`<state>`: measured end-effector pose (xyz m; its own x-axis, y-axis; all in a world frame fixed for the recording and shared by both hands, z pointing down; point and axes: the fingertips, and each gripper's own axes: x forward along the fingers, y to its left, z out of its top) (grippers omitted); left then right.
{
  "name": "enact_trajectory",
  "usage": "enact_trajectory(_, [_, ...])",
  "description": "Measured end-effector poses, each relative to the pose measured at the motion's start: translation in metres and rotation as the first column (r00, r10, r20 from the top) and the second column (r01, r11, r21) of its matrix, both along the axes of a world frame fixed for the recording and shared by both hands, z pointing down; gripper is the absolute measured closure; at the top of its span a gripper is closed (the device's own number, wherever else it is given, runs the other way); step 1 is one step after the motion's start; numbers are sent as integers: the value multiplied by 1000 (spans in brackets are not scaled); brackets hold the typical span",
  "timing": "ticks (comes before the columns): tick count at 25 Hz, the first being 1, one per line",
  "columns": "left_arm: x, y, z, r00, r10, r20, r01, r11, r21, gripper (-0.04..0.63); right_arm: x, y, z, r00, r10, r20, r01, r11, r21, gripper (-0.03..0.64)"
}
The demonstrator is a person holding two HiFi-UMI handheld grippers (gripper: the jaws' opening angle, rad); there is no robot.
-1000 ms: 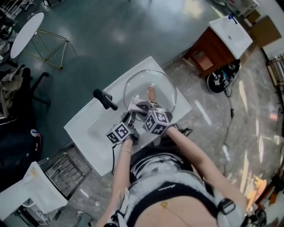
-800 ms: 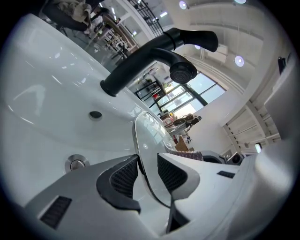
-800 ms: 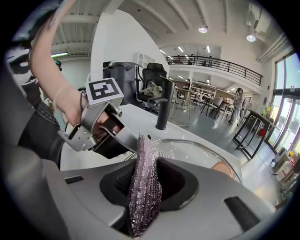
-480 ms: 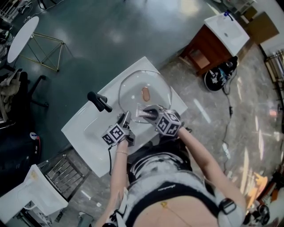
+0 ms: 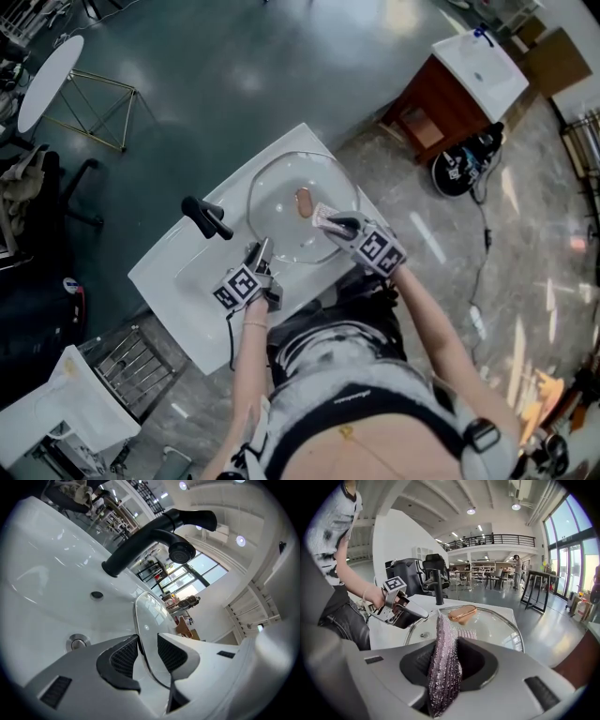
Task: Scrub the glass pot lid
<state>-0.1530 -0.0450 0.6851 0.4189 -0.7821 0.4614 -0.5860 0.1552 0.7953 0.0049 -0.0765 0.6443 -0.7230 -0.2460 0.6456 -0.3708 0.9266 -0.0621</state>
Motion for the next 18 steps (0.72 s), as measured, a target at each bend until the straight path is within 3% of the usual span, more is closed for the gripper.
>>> enact_trajectory(9, [-1, -1, -1, 1000, -9, 10, 9, 1000, 2, 465, 15, -67, 2, 987, 157, -24, -156, 987, 47, 522])
enact_trajectory(18, [-2, 4, -1, 996, 23, 87, -23, 1000, -6, 440, 14, -76, 0, 984, 175, -34, -170, 979, 116, 522])
